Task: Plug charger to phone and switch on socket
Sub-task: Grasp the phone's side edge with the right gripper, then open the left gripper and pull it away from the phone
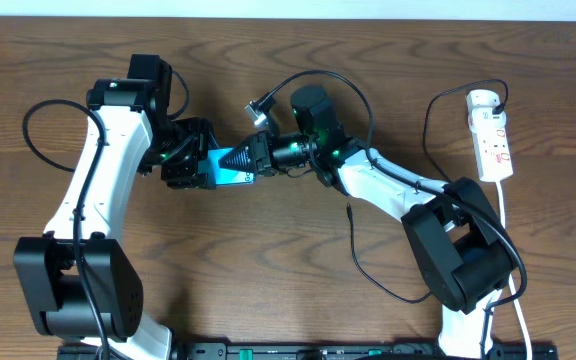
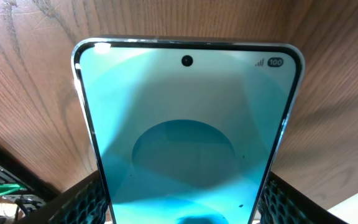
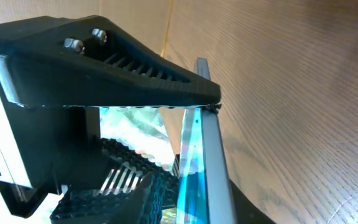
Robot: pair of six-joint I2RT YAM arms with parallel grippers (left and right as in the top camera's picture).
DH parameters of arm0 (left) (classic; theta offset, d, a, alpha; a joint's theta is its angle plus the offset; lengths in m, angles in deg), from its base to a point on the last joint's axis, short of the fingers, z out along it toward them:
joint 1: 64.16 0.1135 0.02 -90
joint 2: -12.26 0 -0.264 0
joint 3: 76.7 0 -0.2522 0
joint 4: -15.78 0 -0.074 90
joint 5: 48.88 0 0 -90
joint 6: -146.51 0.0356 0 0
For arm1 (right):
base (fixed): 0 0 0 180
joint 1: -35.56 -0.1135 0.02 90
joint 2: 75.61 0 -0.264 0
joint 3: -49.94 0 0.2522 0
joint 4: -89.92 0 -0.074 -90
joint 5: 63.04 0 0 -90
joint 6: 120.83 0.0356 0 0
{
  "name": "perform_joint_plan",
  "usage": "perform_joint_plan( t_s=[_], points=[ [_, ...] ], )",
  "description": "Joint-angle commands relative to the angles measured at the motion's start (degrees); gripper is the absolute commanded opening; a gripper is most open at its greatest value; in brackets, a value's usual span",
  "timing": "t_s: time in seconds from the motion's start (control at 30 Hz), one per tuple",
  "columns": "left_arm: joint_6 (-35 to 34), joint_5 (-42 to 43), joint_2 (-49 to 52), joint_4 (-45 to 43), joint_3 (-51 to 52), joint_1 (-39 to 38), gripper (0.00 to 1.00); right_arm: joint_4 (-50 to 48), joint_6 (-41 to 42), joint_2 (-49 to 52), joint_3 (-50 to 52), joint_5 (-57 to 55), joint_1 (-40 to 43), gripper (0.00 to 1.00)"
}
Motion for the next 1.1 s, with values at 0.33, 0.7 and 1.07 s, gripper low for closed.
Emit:
perform_joint_plan(
  t_s=[0.33, 0.7, 1.07],
  points=[
    [0.22, 0.28, -0.13, 0.46, -0.15, 0.28, 0.07, 0.76, -0.72, -0.09, -0.17, -0.04, -0.57, 0.14],
    [0.59, 0.20, -0.13, 0.44, -0.15, 0.28, 0.07, 0.79, -0.72, -0.09, -0.17, -0.04, -0.57, 0.01],
    [1.29, -0.76, -0.13, -0.96, -0.15, 0.31, 0.17, 1.14, -0.74, -0.09, -0.17, -0.02, -0.55, 0.01]
  ],
)
